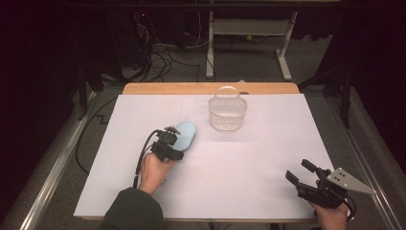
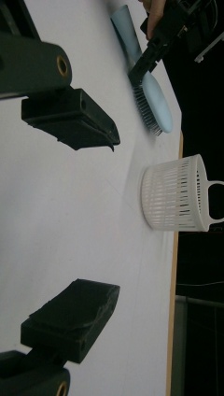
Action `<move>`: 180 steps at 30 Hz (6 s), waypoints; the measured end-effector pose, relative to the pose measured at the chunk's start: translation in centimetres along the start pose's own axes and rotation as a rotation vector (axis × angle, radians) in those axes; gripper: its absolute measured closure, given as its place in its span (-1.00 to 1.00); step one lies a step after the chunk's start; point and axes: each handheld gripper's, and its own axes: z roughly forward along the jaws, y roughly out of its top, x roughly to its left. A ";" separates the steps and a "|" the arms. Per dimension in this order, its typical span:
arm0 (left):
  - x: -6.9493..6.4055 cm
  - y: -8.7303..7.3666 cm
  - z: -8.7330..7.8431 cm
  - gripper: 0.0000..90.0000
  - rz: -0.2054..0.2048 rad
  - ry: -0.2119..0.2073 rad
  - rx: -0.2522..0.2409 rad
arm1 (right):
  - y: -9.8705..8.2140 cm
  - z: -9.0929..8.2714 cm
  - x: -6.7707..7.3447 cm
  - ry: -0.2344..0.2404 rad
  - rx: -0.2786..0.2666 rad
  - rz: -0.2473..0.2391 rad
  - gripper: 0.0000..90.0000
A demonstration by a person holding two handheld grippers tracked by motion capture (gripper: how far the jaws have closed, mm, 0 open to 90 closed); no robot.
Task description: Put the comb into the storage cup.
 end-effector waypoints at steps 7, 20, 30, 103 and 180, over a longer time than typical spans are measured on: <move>0.1 0.0 0.0 0.10 -0.002 -0.005 0.002 | 0.0 0.1 0.0 -0.001 0.002 -0.004 -0.45; 0.1 0.0 -0.1 0.29 0.016 0.007 0.009 | 0.0 0.1 0.0 0.001 0.007 -0.002 -0.46; 0.2 0.0 -0.2 0.42 0.036 0.006 0.018 | 0.0 0.1 0.0 0.003 0.009 -0.003 -0.45; 2.8 -9.0 -6.6 0.50 0.115 -0.199 -0.316 | -0.1 0.8 0.4 0.003 0.042 -0.019 -0.46; -3.5 -8.7 -5.9 0.50 0.271 -0.299 -0.396 | 1.5 4.8 6.9 0.222 0.026 -0.086 -0.50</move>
